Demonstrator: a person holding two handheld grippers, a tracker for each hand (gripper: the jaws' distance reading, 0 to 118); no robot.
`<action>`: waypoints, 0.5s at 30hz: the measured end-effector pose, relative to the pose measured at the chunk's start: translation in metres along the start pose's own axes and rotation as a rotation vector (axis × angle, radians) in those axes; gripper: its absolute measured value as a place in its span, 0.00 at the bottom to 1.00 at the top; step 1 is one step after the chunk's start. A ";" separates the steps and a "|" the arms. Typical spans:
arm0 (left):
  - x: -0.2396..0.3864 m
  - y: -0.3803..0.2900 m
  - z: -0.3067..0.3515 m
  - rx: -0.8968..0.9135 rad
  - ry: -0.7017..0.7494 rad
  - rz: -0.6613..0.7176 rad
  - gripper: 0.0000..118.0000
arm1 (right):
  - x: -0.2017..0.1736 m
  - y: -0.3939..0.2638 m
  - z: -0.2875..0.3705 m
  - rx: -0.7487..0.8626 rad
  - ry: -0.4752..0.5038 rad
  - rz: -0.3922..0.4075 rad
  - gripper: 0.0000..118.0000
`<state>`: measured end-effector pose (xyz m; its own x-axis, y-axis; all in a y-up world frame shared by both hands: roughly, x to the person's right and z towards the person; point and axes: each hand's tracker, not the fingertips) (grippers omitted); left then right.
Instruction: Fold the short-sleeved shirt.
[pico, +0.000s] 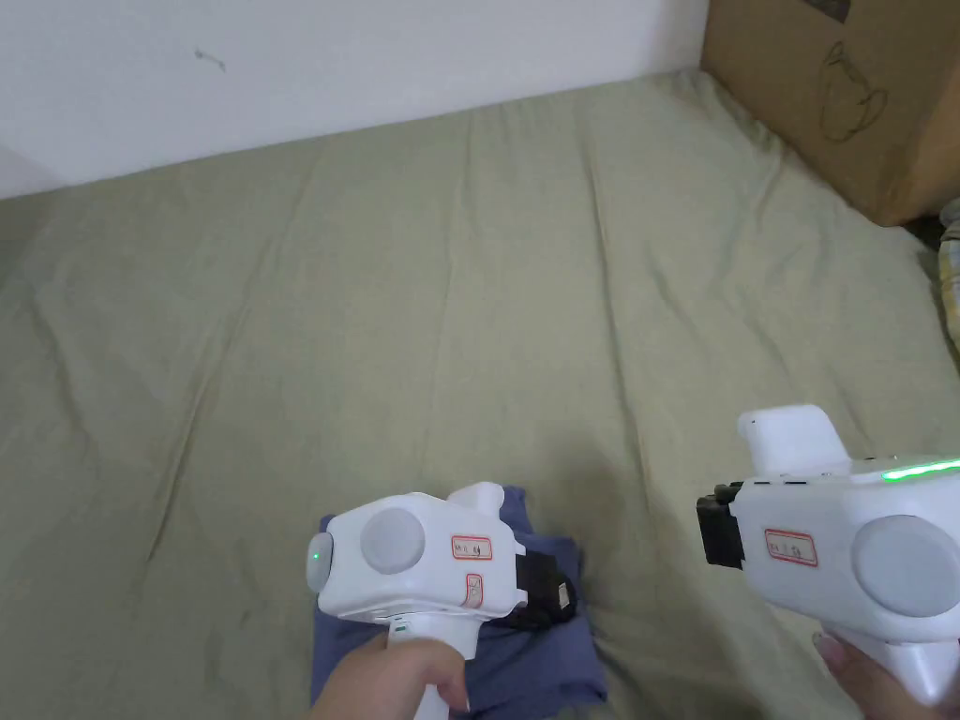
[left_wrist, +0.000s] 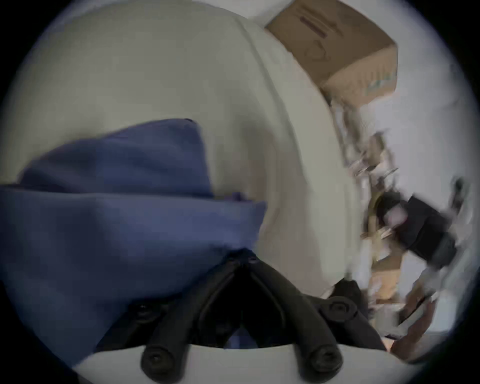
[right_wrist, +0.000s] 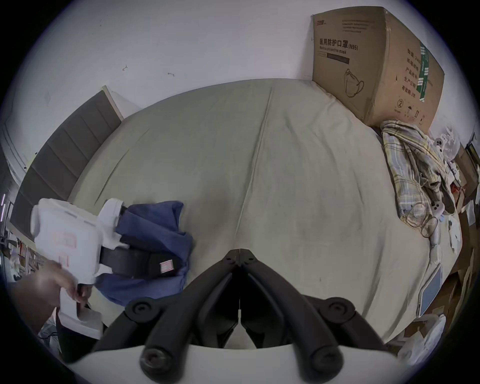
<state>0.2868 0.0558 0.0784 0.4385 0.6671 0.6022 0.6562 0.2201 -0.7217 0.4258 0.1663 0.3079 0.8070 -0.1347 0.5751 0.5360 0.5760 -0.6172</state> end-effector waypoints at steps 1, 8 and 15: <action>0.000 0.001 -0.003 -0.026 -0.001 0.060 0.00 | 0.000 -0.001 0.000 -0.001 0.001 -0.003 0.00; 0.040 -0.018 0.069 0.152 0.012 -0.121 0.00 | 0.008 -0.003 0.016 0.016 0.011 -0.023 0.00; 0.027 -0.059 0.199 0.462 0.119 -0.133 0.00 | 0.007 0.009 0.031 0.070 0.034 -0.074 0.00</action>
<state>0.1382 0.2023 0.0694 0.4543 0.5318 0.7147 0.3825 0.6081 -0.6956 0.4283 0.1962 0.3227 0.7747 -0.2056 0.5980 0.5766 0.6179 -0.5345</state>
